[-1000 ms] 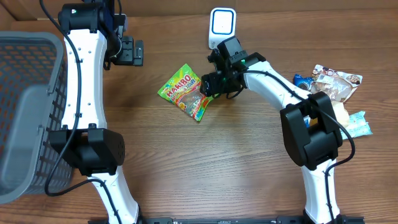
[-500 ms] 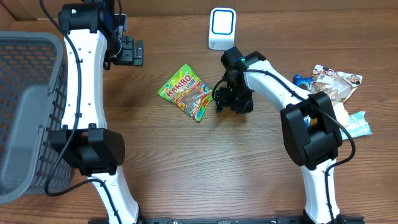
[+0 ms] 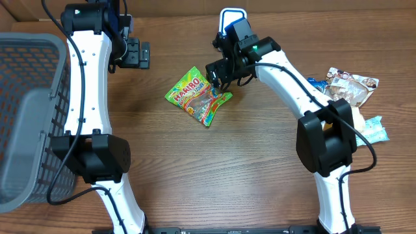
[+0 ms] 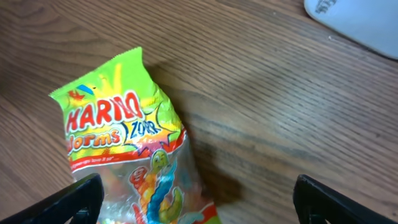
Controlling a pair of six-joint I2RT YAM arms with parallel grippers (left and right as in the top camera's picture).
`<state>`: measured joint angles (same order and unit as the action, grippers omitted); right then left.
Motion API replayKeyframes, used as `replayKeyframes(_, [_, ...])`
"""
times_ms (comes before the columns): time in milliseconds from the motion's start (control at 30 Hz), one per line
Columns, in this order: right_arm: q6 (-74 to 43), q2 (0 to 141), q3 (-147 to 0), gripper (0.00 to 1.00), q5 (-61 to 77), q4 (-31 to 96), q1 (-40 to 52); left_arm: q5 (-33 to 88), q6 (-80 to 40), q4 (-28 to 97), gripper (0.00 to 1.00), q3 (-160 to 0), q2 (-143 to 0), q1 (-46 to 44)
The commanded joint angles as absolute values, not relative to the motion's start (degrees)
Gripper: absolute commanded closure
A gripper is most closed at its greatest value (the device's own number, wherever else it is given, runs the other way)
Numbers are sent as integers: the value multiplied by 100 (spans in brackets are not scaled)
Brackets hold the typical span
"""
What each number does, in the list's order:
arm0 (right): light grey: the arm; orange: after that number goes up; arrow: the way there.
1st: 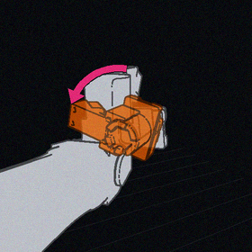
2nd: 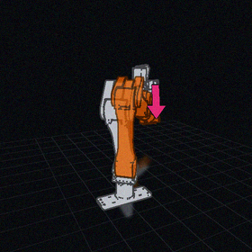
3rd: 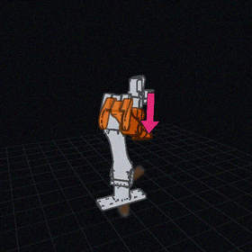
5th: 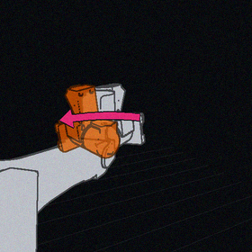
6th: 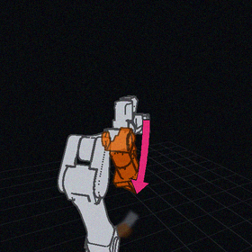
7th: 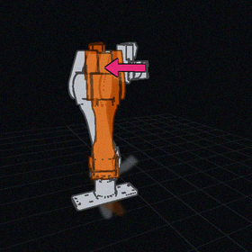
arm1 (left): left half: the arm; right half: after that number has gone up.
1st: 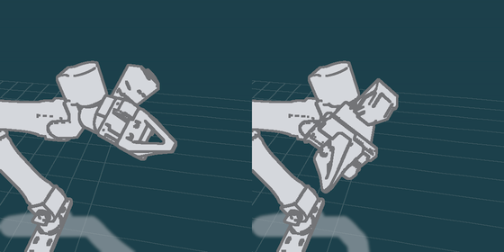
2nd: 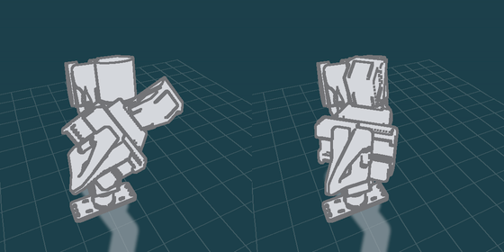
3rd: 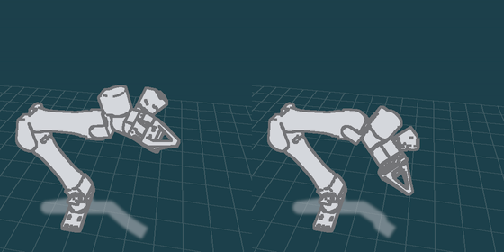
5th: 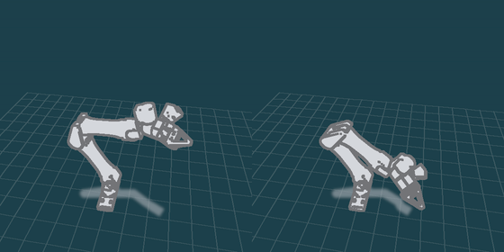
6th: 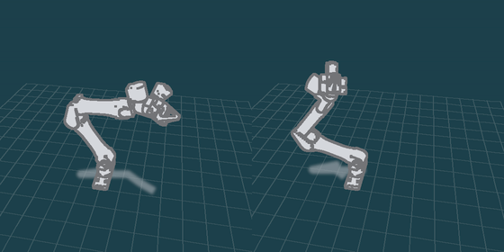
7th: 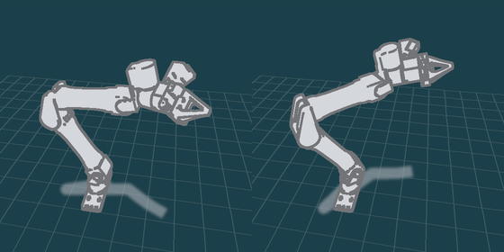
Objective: Scan the item barcode
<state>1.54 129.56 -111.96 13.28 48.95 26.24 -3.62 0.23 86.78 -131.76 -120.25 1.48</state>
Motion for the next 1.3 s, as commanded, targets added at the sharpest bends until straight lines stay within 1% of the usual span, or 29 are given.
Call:
replayKeyframes(0, [329,13244,-11098,10,1673,4869,2604,-336,132,8672,0,-13216,-12068,99])
replayKeyframes(67, [325,13290,-11093,16,1907,4886,2604,-336,132,8672,0,-13216,-12068,99])
replayKeyframes(200, [298,13373,-11093,19,1957,4982,2626,-336,132,8672,0,-13216,-12068,99])
replayKeyframes(367, [121,13568,-11093,30,1968,5140,2633,-336,132,8672,0,-13216,-12068,99])
replayKeyframes(433, [-27,13651,-11093,42,1986,5223,2641,-336,132,8672,0,-13216,-12068,99])
replayKeyframes(500, [-67,13670,-11093,50,2080,5341,2655,-336,132,8672,0,-13216,-12068,99])
replayKeyframes(533, [-67,13670,-11096,52,2196,5408,2668,-336,132,8672,1,-13216,-12068,99])
replayKeyframes(633, [-102,13668,-11096,67,2556,5710,2718,-336,130,8672,0,-13216,-12068,99])
replayKeyframes(733, [-419,13666,-11102,69,2676,6267,2738,-336,132,8672,0,-13216,-12068,99])
replayKeyframes(800, [-454,13662,-11126,69,2794,6718,2735,-336,132,8672,0,-13216,-12068,99])
replayKeyframes(867, [-451,13662,-11227,57,2812,7203,2735,-336,132,8672,1,-13216,-12068,99])
replayKeyframes(933, [-454,13662,-11327,47,2801,7391,2735,-336,132,8672,0,-13216,-12068,99])
replayKeyframes(1000, [-454,13662,-11434,41,2773,7378,2711,-336,130,8672,1,-13216,-12068,99])
replayKeyframes(1067, [-604,13662,-11469,26,2613,7043,2655,-336,132,8672,0,-13216,-12068,99])
replayKeyframes(1133, [-972,13664,-11452,21,2399,6702,2593,-336,132,8672,0,-13216,-12068,99])
replayKeyframes(1267, [-1559,13664,-11292,21,2318,6191,2578,-336,132,8672,1,-13216,-12068,99])
